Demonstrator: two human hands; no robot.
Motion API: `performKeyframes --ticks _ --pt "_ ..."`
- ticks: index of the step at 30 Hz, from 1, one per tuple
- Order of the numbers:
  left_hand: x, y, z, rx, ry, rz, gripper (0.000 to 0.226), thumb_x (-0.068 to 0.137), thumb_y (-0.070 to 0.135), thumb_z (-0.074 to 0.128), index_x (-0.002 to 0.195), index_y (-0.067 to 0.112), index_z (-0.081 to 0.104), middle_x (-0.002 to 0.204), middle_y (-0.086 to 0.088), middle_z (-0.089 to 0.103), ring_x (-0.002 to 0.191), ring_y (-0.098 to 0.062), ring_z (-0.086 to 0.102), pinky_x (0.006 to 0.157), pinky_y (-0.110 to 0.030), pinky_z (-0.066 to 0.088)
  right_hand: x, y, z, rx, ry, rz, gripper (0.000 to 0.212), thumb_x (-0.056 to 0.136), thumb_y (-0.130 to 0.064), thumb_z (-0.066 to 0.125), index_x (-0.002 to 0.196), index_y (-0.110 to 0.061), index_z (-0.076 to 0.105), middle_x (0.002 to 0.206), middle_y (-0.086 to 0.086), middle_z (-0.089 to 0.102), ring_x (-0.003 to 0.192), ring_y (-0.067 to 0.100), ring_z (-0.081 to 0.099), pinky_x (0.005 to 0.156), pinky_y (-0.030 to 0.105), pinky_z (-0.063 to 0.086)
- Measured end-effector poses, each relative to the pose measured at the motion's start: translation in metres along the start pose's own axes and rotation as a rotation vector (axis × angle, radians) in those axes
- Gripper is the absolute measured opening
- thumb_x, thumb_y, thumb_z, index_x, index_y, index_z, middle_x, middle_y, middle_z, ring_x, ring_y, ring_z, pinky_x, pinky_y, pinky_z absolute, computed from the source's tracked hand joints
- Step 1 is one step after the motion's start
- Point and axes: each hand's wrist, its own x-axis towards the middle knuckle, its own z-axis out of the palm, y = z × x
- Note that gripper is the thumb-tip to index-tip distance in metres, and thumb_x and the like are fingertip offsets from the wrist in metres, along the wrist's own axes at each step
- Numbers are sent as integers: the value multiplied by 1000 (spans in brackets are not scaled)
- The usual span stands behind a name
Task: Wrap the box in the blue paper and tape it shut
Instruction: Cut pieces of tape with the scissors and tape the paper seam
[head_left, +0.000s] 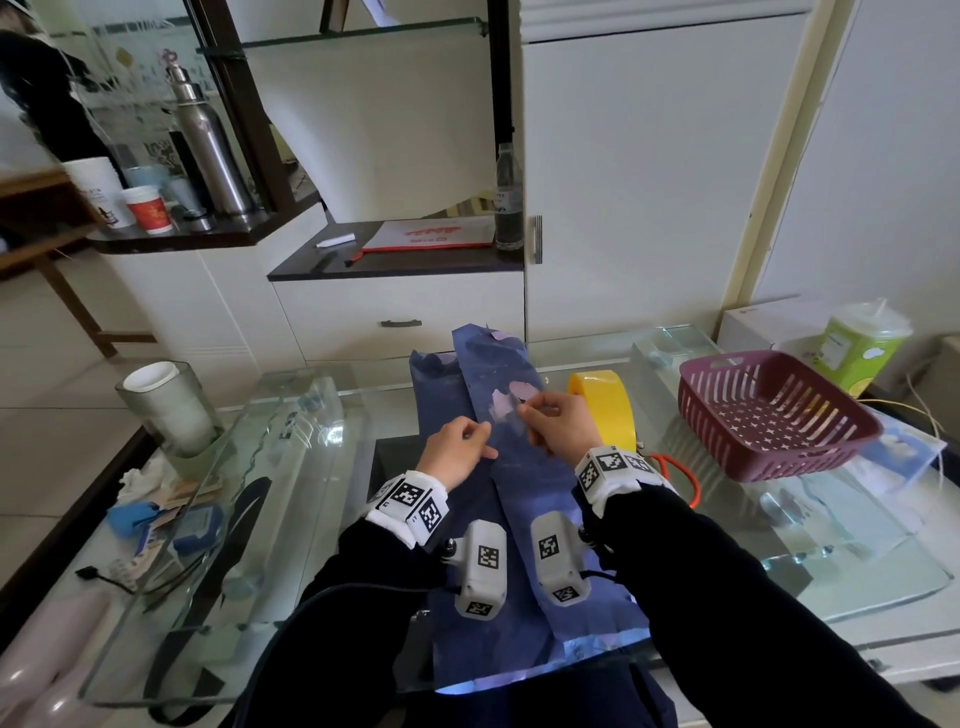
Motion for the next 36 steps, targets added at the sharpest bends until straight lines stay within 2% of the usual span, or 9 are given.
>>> performKeyframes --ticks 2,4,6,13,20,25,28,31,36 --pt "1 1 1 17 -27 15 22 99 28 38 94 15 55 100 -8 74 103 -27 61 91 -34 47 0 3 -1 78 -1 16 24 93 -10 56 69 -14 53 45 -3 58 31 3 46 36 17 38" --pt "2 4 1 8 -52 13 25 101 27 34 95 14 55 104 -9 73 84 -22 60 68 -25 46 0 4 -1 145 6 12 23 93 -8 55 70 -14 54 58 1 64 37 2 55 39 17 44" --pt "1 7 -1 -16 -65 -18 29 102 30 30 96 14 54 107 -10 71 72 -15 55 56 -20 38 -1 5 0 159 6 -6 21 92 -6 56 73 -14 56 68 3 65 46 1 60 44 16 48" --pt "1 13 -9 -140 -162 -140 48 101 43 26 103 8 57 108 -16 69 86 -24 61 65 -24 47 -5 14 10 30 -11 -80 21 84 -5 66 73 -22 60 89 17 69 75 19 63 58 23 53" --pt "2 4 -6 -149 -145 -97 19 100 27 40 100 10 49 112 -17 68 70 -12 60 60 -22 45 -5 20 14 -35 -63 -112 17 82 2 65 97 -5 63 92 10 68 83 16 64 73 18 52" --pt "5 3 -3 -126 -31 -58 21 100 24 39 80 19 41 95 -14 71 65 -20 63 57 -27 50 0 17 20 -25 -11 -4 31 84 1 51 112 -11 58 90 14 68 88 35 66 82 44 56" --pt "5 1 -1 -156 -23 -57 22 101 23 37 80 19 36 95 -14 71 62 -19 62 53 -26 48 4 17 18 -45 10 61 36 88 -2 49 123 -8 53 102 17 67 87 31 65 80 43 57" --pt "4 0 0 -176 -17 -46 22 101 23 37 79 20 36 99 -17 71 60 -18 62 48 -24 47 4 15 17 46 -13 123 38 90 -2 51 128 -2 48 96 19 63 75 23 62 65 31 56" --pt "-1 5 4 -175 -24 -35 22 101 24 38 79 20 38 97 -16 72 60 -19 63 48 -24 47 4 11 15 -1 -47 230 47 90 -9 58 133 -3 41 91 18 61 67 21 57 57 25 50"
